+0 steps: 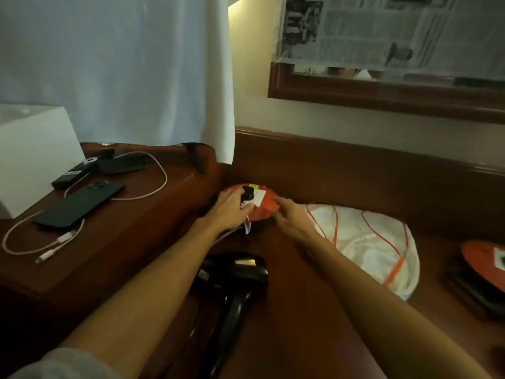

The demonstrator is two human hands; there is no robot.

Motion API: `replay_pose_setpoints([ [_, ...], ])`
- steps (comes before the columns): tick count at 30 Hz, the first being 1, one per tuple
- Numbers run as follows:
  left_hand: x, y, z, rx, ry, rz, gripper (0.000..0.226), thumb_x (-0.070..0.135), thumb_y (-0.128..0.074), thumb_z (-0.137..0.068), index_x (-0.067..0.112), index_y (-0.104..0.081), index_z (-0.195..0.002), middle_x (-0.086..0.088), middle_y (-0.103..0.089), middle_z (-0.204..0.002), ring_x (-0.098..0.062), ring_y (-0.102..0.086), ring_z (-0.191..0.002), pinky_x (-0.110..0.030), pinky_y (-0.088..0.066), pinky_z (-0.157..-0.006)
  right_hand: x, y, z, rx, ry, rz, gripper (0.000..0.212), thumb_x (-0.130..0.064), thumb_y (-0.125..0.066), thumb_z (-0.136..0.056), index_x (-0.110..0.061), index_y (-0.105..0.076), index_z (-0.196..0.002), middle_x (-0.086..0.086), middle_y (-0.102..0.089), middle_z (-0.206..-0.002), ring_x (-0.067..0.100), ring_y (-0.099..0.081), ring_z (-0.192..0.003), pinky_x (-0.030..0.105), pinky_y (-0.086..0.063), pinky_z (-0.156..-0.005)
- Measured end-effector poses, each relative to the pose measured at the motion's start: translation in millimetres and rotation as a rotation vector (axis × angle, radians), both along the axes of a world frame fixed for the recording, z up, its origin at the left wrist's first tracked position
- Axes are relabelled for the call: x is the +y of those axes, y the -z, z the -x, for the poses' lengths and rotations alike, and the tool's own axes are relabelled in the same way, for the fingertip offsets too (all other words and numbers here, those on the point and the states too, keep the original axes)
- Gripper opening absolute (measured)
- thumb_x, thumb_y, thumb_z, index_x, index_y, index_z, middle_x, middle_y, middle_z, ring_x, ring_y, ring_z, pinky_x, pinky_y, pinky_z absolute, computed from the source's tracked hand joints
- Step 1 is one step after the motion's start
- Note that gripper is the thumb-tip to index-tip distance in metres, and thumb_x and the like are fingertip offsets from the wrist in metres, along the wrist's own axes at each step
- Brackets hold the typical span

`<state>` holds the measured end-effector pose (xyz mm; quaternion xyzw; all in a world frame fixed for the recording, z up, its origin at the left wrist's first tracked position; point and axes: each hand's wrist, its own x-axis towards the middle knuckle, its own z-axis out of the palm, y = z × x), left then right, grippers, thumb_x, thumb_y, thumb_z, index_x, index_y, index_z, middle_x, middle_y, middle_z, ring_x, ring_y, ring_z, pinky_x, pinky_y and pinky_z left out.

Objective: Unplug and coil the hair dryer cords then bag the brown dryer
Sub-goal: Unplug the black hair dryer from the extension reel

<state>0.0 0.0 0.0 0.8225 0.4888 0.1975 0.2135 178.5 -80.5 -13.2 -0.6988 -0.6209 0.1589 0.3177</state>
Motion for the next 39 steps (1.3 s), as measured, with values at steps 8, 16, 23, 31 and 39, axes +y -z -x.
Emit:
replay_pose_setpoints([
  [8, 50.7, 42.8, -4.5, -0.031, 0.017, 0.080, 0.096, 0.073, -0.046, -0.083, 0.025, -0.017, -0.160, -0.006, -0.023, -0.165, -0.027, -0.017, -0.154, -0.053, -0.026, -0.121, 80.2, 30.5, -2.7, -0.192, -0.046, 0.048, 0.054, -0.049, -0.029, -0.106, -0.031, -0.027, -0.157, 0.000, -0.025, -0.164, 0.024, -0.019, -0.151, 0.054, -0.015, -0.117],
  [16, 53.0, 50.9, -1.4, -0.035, 0.039, 0.043, 0.087, 0.058, -0.060, -0.092, 0.032, -0.013, -0.161, -0.002, -0.017, -0.168, -0.023, -0.013, -0.155, -0.047, -0.023, -0.123, 88.7, 57.1, -8.5, -0.113, -0.074, -0.056, 0.048, -0.049, -0.030, -0.106, -0.036, -0.036, -0.152, -0.004, -0.026, -0.162, 0.021, -0.017, -0.148, 0.053, -0.018, -0.115],
  [23, 48.6, 51.7, 1.2, -0.048, -0.052, 0.027, 0.096, 0.065, -0.061, -0.088, 0.022, -0.016, -0.161, 0.001, -0.010, -0.170, -0.022, -0.014, -0.154, -0.043, -0.023, -0.120, 100.3, 17.0, -6.1, -0.169, -0.070, 0.009, 0.050, -0.050, -0.047, -0.101, -0.026, -0.048, -0.144, 0.004, -0.046, -0.150, 0.026, -0.034, -0.140, 0.053, -0.017, -0.114],
  [31, 41.9, 44.7, 2.9, 0.008, 0.004, 0.099, 0.098, 0.064, -0.056, -0.091, 0.021, -0.004, -0.162, 0.001, 0.008, -0.170, -0.018, 0.005, -0.156, -0.046, -0.010, -0.123, 138.9, -18.5, 5.4, -0.256, -0.246, 0.210, 0.042, -0.039, -0.067, -0.093, -0.014, -0.063, -0.127, 0.004, -0.057, -0.118, 0.024, -0.055, -0.115, 0.048, -0.048, -0.100],
  [39, 41.4, 19.7, 1.5, 0.116, -0.001, 0.108, 0.094, 0.064, -0.063, -0.087, 0.028, -0.016, -0.161, -0.002, -0.010, -0.169, -0.029, -0.016, -0.154, -0.053, -0.026, -0.120, 141.4, -38.6, 7.2, -0.163, -0.346, 0.086, 0.016, -0.022, -0.069, -0.094, -0.006, -0.067, -0.095, 0.005, -0.065, -0.086, 0.016, -0.064, -0.075, 0.024, -0.049, -0.059],
])
